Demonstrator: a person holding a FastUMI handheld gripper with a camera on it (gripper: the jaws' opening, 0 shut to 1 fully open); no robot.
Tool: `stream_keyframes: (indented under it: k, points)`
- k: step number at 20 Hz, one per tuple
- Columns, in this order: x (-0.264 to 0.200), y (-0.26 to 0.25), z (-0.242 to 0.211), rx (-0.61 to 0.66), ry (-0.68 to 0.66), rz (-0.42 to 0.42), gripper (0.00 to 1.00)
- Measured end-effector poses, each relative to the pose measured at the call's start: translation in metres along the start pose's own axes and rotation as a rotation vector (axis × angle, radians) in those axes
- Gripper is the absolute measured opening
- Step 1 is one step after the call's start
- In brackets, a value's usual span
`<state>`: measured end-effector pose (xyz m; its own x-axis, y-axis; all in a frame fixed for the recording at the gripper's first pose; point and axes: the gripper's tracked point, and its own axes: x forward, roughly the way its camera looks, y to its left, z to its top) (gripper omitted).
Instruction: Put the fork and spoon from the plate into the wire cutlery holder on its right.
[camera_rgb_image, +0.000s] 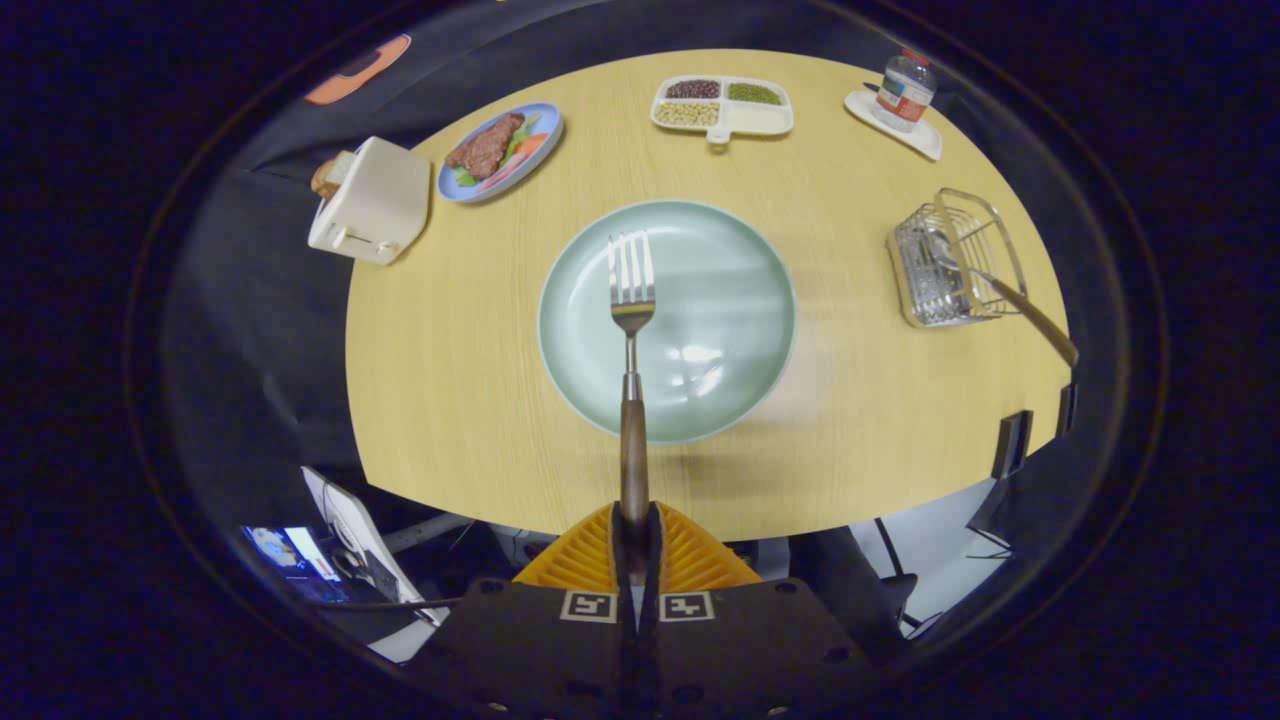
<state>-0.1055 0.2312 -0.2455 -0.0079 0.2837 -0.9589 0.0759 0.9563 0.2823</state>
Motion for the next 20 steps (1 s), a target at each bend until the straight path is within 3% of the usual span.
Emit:
stream_keyframes:
  k: [8,12,20]
  points:
    - [-0.077,-0.093,0.023,0.045,-0.046,-0.044,0.01]
    - [-0.085,-0.138,0.023,0.105,-0.013,-0.069,0.01]
    - [-0.07,-0.177,0.021,0.218,0.098,-0.063,0.01]
